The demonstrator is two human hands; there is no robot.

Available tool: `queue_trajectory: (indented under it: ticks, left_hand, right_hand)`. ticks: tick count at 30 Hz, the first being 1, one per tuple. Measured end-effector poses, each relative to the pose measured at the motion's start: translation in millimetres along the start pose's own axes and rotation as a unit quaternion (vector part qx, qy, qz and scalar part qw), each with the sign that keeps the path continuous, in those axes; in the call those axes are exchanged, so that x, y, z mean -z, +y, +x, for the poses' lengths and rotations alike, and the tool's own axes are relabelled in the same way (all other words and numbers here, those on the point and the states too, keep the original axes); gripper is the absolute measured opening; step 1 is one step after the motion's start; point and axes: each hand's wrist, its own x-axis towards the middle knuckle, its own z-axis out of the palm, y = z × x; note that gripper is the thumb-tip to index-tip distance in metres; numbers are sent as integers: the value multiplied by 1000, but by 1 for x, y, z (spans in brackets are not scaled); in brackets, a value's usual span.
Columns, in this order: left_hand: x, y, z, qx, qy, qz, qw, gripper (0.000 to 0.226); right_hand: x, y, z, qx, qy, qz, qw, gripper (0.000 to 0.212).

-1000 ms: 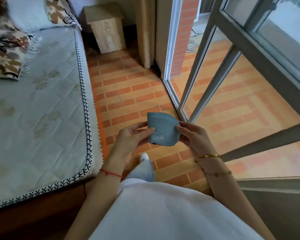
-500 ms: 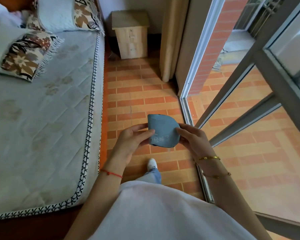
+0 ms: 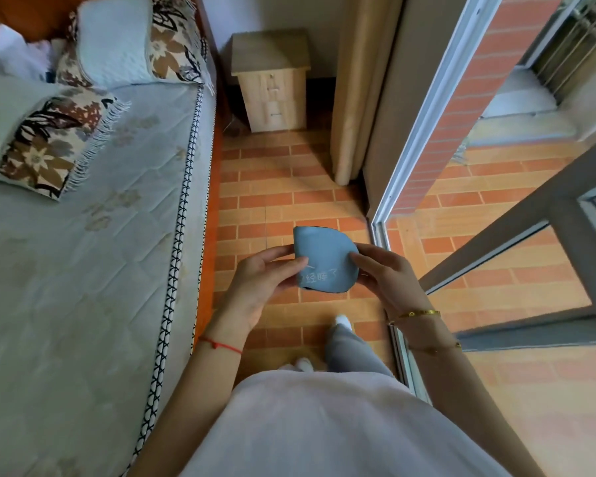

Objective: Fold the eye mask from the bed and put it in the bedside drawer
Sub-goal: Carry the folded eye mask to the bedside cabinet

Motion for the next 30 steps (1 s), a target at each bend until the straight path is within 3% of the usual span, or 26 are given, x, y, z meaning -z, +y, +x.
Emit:
queue_trajectory:
  ticks: [4, 15, 19, 30]
  left_hand:
    - [-22, 30, 54, -3, 10, -9, 1000, 29]
    - [-67, 104, 183, -17, 40, -34, 999, 34]
    - [-64, 125, 222, -10, 47, -51, 998, 31]
    - [-15, 206, 362, -6, 68, -67, 995, 29]
  right_hand:
    - [15, -31, 62, -5, -5, -1, 1000, 16]
    - [41, -115, 210, -7, -26, -44, 999, 16]
    - [34, -131, 255, -17, -28, -45, 998, 25]
    - [-26, -181, 417, -20, -58, -72, 996, 14]
